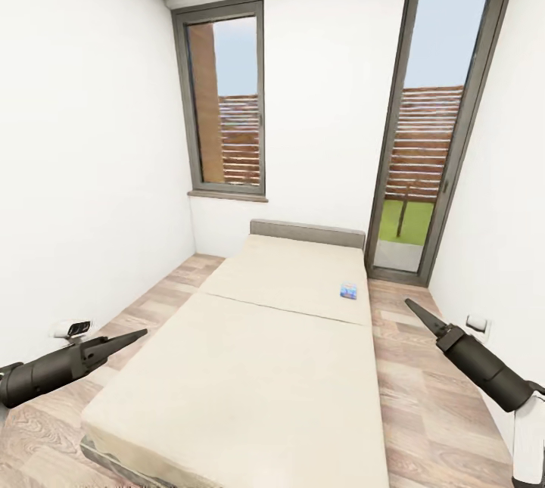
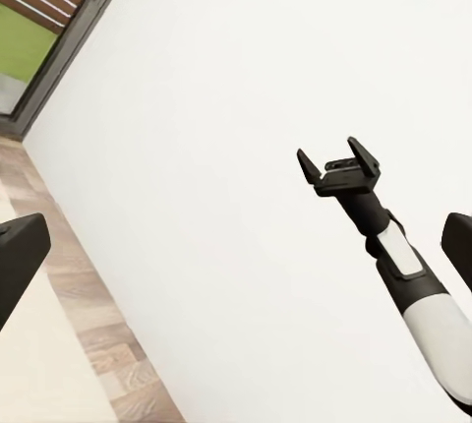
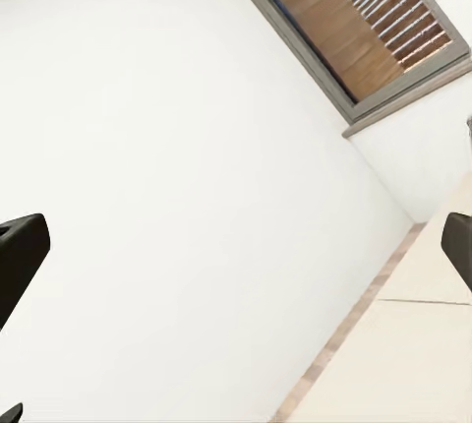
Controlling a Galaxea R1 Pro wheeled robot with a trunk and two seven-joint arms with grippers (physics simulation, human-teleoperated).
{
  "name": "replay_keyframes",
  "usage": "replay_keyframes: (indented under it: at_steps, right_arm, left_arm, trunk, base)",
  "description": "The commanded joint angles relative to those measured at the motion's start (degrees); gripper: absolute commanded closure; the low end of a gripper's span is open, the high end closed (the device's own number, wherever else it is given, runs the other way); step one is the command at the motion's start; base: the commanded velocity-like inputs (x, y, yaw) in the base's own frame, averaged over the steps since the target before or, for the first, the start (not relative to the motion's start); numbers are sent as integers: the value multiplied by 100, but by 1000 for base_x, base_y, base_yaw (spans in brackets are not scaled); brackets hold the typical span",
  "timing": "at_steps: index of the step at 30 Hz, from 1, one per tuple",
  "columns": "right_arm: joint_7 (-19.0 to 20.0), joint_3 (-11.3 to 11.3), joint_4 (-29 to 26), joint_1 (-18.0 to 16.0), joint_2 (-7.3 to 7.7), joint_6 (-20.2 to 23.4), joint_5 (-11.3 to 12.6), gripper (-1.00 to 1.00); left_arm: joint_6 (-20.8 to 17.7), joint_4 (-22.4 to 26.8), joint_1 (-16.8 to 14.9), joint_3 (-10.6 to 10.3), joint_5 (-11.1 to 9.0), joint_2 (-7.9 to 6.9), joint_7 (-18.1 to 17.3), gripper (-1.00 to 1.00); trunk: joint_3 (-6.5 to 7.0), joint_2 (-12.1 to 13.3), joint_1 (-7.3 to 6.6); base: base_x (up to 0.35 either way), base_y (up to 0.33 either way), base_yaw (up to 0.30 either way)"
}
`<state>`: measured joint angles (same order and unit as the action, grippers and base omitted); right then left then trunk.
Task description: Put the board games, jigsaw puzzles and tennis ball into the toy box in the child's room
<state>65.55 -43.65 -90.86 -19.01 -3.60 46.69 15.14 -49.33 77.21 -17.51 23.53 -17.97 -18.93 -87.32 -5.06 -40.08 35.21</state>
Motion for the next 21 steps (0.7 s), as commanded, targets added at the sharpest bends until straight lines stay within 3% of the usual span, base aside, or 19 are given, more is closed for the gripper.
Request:
replay_keyframes:
  at_steps: [1, 21]
  right_arm:
    - [6, -5, -2, -6, -9, 30, 8, -100]
    - [-122, 6, 7, -6, -18, 0, 6, -100]
  left_arm:
    - [-60, 3, -6, -3, 4, 1, -20, -100]
    - [-68, 5, -6, -16, 19, 3, -4, -100]
  trunk:
    - [-10, -8, 2]
    - [-10, -8, 2]
  base:
    - [0, -192, 261]
    - [-1, -284, 286]
